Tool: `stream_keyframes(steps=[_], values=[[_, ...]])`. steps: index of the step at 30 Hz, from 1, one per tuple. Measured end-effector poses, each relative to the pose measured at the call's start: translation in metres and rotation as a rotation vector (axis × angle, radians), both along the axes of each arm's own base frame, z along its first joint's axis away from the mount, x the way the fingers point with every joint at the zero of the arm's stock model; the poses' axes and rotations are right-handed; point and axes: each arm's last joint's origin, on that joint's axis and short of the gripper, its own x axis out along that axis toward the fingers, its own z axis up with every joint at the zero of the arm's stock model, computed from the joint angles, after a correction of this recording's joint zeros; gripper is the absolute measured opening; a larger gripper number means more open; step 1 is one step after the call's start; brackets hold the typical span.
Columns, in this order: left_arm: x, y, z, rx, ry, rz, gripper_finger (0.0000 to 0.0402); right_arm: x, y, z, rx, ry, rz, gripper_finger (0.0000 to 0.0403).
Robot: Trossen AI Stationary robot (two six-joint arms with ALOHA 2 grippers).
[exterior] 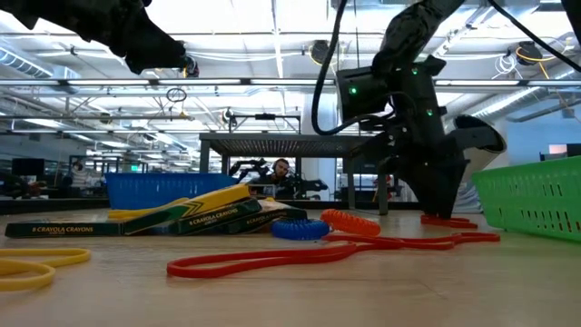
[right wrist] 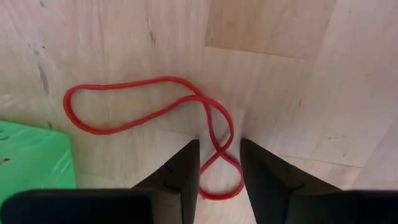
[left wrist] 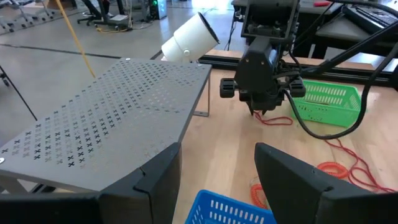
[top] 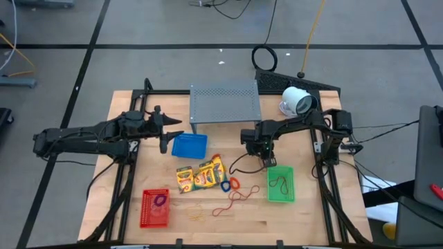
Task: Pick & Place Office Desk Supplies
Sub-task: Put the red rubber band into the green bin
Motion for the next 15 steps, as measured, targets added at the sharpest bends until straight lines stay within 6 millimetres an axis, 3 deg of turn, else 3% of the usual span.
stream_keyframes(steps=[6,12,15], values=[[0.0000,0.0001,0.0000,-0.008,-0.002,0.006,0.0214,-0.0013,0.0001,-0.0055,-0.010,-0.023,-0.009,0.0088],[0.0000,0.0001,0.0000,-0.011,-0.003,0.007,0.0214,-0.0013,-0.0006,-0.0068,-0.016,-0.028,-0.035,0.0013],[0.0000,0.0001,0.0000,-0.013,-0.004,0.008,0.0214,-0.0012,-0.0005,-0.0071,-0.018,-0.025,-0.070,0.0007]])
